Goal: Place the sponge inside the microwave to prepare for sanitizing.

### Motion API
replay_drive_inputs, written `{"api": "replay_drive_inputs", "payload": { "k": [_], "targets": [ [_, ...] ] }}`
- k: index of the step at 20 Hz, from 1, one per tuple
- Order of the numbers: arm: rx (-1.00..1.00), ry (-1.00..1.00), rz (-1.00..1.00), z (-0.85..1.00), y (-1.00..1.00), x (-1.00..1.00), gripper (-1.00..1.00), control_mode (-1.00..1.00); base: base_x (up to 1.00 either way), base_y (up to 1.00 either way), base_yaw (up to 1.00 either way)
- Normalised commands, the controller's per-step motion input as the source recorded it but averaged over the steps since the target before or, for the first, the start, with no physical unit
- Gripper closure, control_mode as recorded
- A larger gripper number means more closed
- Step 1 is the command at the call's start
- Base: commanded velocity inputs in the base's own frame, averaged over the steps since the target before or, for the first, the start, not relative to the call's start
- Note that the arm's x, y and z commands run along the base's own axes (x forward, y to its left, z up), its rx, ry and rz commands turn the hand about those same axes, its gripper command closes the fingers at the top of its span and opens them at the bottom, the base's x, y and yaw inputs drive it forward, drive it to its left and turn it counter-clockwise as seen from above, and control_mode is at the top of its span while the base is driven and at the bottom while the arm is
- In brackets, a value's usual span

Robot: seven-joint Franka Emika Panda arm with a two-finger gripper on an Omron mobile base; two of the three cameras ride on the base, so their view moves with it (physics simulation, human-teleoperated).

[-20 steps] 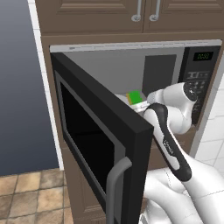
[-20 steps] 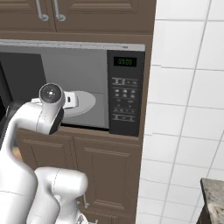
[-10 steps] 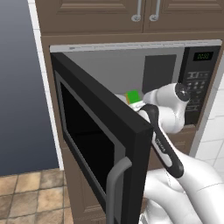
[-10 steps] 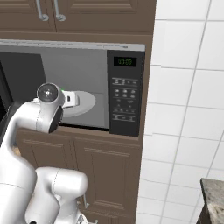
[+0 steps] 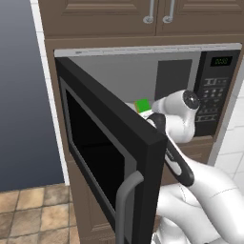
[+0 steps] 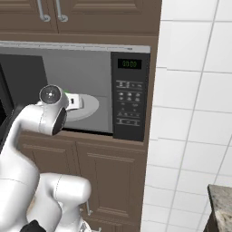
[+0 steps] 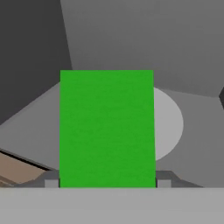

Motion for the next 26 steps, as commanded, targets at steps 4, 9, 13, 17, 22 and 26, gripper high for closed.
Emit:
{"api": "replay_drive_inputs", "payload": {
  "k": [4,9,13,17,22,26],
  "targets": [
    [0.0,0.0,0.0,-0.22,0.0,0.2,1.0,-1.0,0.0,0.0,0.0],
    [0.0,0.0,0.0,-0.24,0.0,0.21,1.0,-1.0,0.0,0.0,0.0],
    [-0.01,0.01,0.0,-0.14,0.0,0.22,1.0,-1.0,0.0,0.0,0.0],
    [-0.03,0.05,0.0,-0.12,0.0,0.27,1.0,-1.0,0.0,0.0,0.0],
    [-0.03,0.02,0.0,-0.04,0.0,0.2,1.0,-1.0,0.0,0.0,0.0],
    [-0.01,0.0,0.0,-0.02,0.0,0.14,1.0,-1.0,0.0,0.0,0.0]
  ]
}}
